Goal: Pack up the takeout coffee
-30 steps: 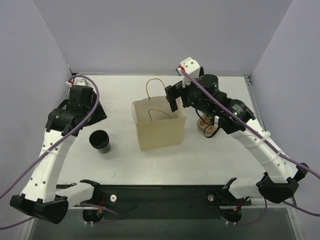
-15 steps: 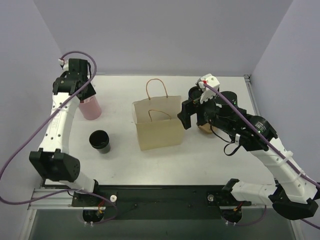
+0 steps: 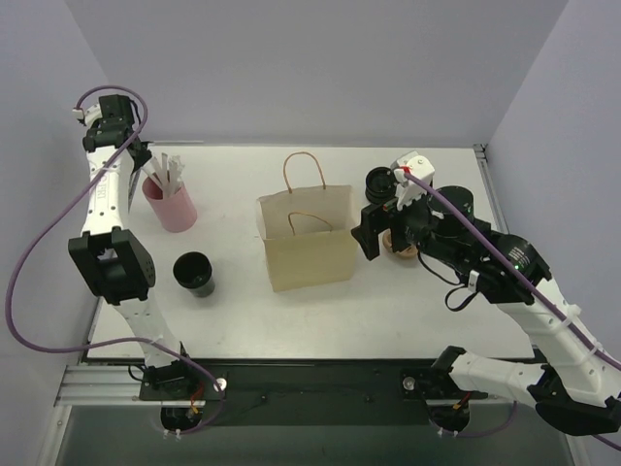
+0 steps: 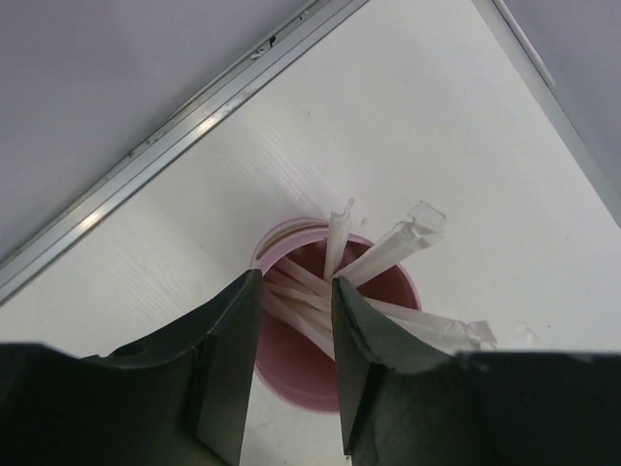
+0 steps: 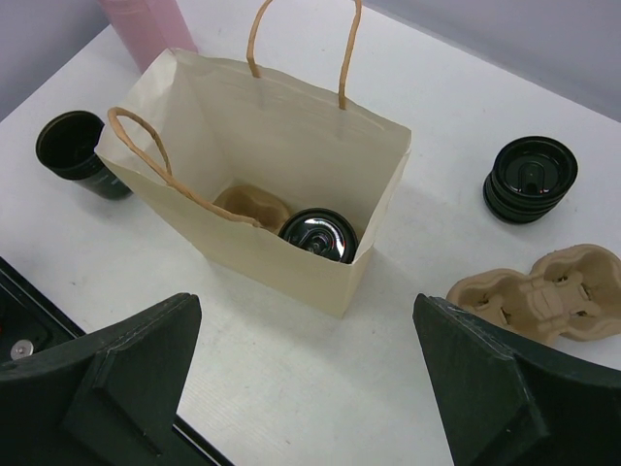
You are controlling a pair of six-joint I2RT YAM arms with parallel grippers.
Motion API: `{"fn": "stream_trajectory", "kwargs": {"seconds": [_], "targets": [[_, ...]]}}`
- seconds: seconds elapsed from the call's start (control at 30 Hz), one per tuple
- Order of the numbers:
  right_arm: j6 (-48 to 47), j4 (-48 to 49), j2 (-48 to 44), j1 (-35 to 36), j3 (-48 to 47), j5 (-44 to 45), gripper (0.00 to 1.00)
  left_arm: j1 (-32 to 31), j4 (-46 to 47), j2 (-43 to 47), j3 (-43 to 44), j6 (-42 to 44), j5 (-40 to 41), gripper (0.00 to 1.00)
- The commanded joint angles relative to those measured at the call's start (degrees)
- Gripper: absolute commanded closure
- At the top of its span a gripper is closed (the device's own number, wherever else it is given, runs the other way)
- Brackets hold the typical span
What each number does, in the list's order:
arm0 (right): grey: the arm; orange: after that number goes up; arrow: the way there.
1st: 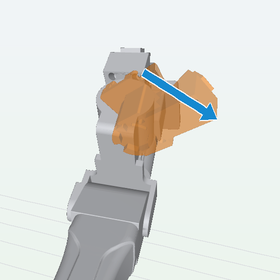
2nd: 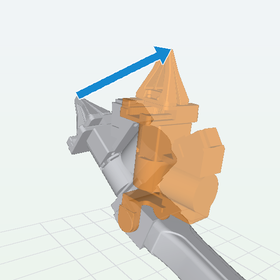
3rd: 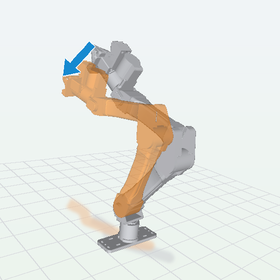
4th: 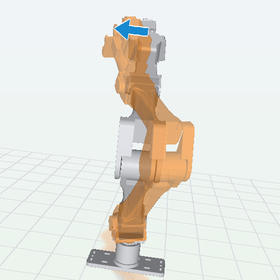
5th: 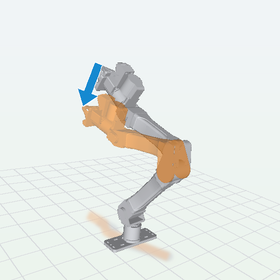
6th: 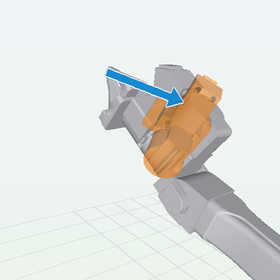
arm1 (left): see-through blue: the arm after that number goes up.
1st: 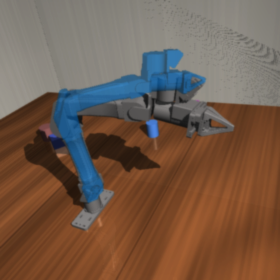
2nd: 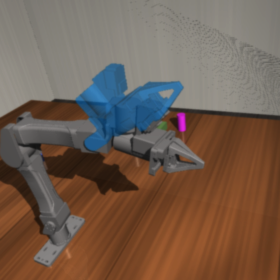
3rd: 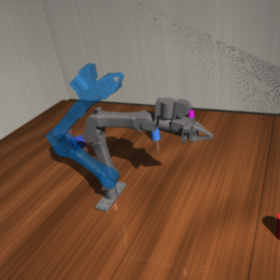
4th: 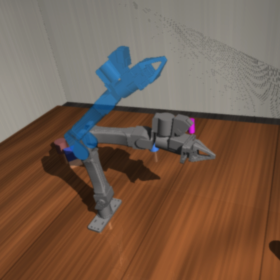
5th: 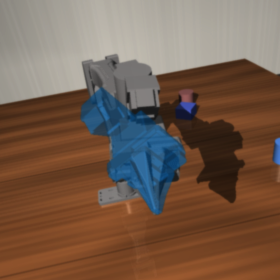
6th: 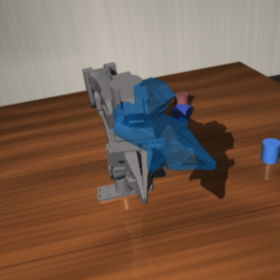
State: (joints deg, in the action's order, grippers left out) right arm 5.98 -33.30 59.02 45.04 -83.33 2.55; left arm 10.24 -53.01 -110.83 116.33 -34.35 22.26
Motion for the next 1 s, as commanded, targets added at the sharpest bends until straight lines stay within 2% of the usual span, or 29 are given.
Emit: {"fn": "stream_trajectory", "kwargs": {"seconds": [0.0,0.1,0.33,0.4,0.6,0.77,0.97], "targets": [[-1.14,0.08,0.56,-0.21,0.54,0.35,0.01,0.66,4.84,-4.03,3.55,-3.97,-1.77,0.55],[-1.06,-0.01,1.18,-0.21,0.54,0.62,0.01,0.75,8.80,-6.41,4.07,-2.30,-4.24,0.55],[-0.97,-0.19,1.79,-0.30,1.24,1.41,0.01,1.36,5.64,-10.29,7.86,-1.07,-1.61,0.56],[-1.67,-0.27,1.88,-0.39,1.50,1.76,0.01,1.54,5.64,-10.11,7.86,-0.64,-1.52,0.59],[-2.99,-0.54,1.71,-0.30,0.89,3.43,0.01,1.54,3.20,-9.32,10.13,2.18,0.76,0.87],[-4.13,-1.15,1.27,-0.30,-1.30,5.96,0.01,1.27,1.86,-5.64,11.37,3.67,0.50,0.94],[-5.36,-2.21,0.13,-0.30,-3.50,6.33,0.00,0.13,-3.32,1.83,13.39,3.76,1.29,0.93]]}}
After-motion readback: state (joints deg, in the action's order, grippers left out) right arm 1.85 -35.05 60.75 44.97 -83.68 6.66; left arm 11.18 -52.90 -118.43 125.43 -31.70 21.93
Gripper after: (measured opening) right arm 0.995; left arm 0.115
